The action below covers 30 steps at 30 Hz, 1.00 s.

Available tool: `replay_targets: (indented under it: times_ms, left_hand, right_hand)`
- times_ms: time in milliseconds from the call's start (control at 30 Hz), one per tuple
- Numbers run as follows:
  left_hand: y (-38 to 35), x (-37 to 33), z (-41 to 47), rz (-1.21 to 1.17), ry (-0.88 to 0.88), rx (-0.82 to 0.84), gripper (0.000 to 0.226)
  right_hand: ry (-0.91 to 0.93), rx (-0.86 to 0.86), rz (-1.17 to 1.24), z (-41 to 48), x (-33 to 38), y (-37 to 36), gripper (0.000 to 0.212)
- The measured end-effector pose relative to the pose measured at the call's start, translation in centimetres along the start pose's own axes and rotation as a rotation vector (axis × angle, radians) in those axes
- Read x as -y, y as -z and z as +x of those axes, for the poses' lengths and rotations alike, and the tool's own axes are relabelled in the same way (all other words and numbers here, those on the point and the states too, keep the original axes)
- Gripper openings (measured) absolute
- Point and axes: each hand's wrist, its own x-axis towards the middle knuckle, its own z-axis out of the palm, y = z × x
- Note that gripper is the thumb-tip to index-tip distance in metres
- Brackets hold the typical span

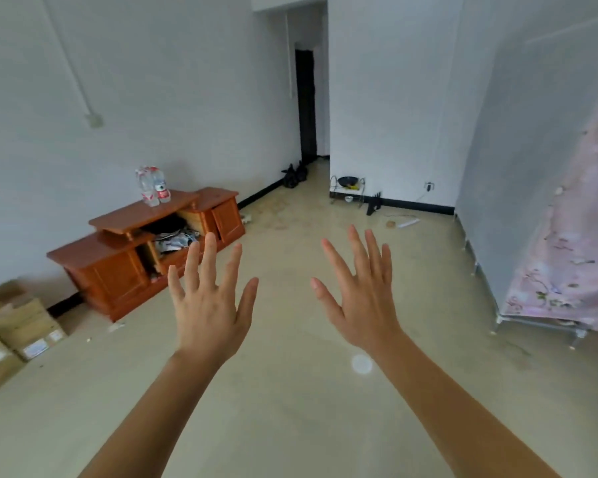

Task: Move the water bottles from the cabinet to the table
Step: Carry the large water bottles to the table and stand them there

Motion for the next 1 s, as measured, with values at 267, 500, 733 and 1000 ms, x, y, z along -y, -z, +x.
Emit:
replay_targets:
  times_ms: [267, 500, 733, 1000]
  left_hand:
    - [-7.1, 10.7, 6.5, 0.115, 0.136, 0.016, 0.065]
    - [-16.8, 16.8, 20.1, 0.188, 0.210, 0.005, 0.063]
    - [-23.8, 24.1, 34.4, 0.285, 0.280, 0.002, 0.063]
    - [-33.5, 36.4, 42.9, 0.307, 0.382, 0.013, 0.066]
  right_hand:
    - [0.173, 0.068, 0.106, 10.2, 3.2, -15.6, 0.066]
    - [0.200, 0.050, 0.184, 22.9, 0.5, -30.8, 0.067]
    - [0.256, 0.037, 0.250, 39.3, -0.5, -43.4, 0.067]
    - [0.373, 0.092, 0.316, 49.6, 4.9, -60.5, 0.070]
